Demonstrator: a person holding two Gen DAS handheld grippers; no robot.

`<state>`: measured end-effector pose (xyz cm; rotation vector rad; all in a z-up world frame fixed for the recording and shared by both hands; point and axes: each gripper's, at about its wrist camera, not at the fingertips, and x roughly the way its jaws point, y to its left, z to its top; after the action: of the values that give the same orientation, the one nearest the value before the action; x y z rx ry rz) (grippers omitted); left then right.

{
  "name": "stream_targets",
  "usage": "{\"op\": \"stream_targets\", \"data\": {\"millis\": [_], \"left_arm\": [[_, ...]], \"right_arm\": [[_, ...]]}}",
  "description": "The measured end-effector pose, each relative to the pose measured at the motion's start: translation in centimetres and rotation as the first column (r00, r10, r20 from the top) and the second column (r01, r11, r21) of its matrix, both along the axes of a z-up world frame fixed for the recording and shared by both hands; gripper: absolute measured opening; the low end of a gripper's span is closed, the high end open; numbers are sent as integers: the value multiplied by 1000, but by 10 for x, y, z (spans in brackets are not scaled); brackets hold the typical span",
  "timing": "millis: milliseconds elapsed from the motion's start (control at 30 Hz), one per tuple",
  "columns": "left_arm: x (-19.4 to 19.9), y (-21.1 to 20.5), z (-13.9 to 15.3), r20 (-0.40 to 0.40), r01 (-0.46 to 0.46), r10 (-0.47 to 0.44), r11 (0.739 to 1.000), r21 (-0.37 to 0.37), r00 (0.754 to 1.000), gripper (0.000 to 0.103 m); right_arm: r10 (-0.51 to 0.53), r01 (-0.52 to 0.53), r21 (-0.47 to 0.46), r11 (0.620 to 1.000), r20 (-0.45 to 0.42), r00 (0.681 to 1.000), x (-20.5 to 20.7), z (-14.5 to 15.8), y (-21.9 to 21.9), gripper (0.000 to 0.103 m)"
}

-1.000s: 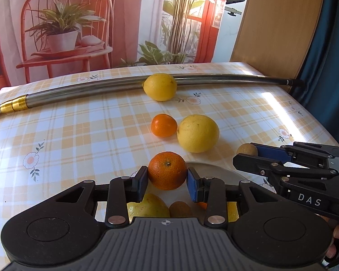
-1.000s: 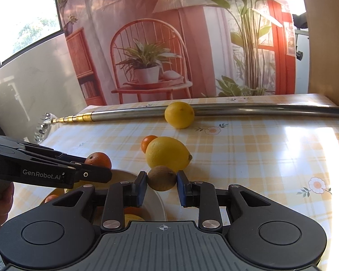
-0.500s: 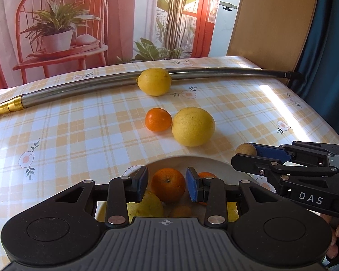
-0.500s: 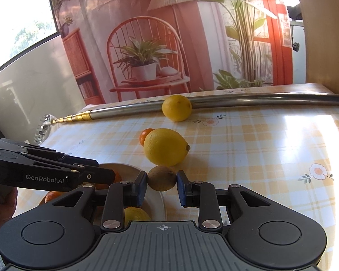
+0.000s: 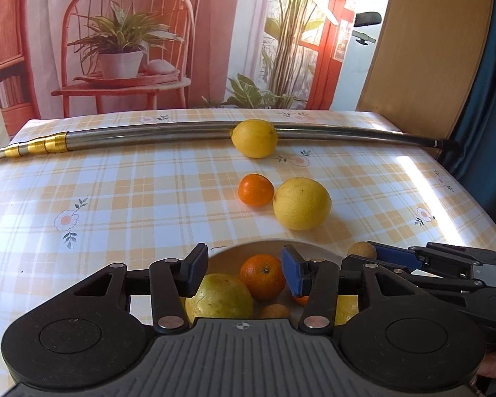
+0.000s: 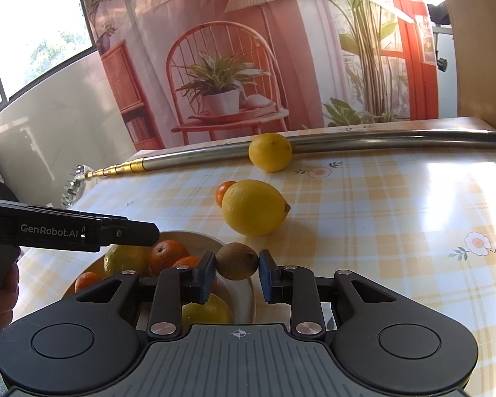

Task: Organize fruits
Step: 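Lower the orange and kiwi into the white plate and open both tools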

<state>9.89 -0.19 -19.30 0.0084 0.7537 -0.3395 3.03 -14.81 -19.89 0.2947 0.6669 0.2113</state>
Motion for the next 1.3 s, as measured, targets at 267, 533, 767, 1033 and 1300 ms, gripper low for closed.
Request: {"op": "stream_targets", "data": {"millis": [267, 533, 767, 1033, 1300], "left_arm": [[-18, 9, 4, 40, -107, 107, 994, -13, 993, 56], [-28, 11, 3, 50, -129, 129, 992, -14, 990, 58], [-27, 15, -3, 24, -141, 141, 990, -26, 990, 58], [-30, 14, -2, 35, -143, 144, 989, -29, 989, 58], [-32, 15, 0, 40, -146, 147, 989, -31, 988, 58]], "right_arm": [[30, -30, -14, 999, 15, 999, -1, -3, 6, 27], [17, -17, 7, 1000, 23, 1000, -2, -7, 2, 31], [-4, 4, 29, 1000, 20, 1000, -4, -10, -3, 41], [-38, 38, 48, 998, 12, 999, -5, -15, -13, 56], [-98, 97, 110, 989, 5, 995, -6, -19, -28, 75]]}}
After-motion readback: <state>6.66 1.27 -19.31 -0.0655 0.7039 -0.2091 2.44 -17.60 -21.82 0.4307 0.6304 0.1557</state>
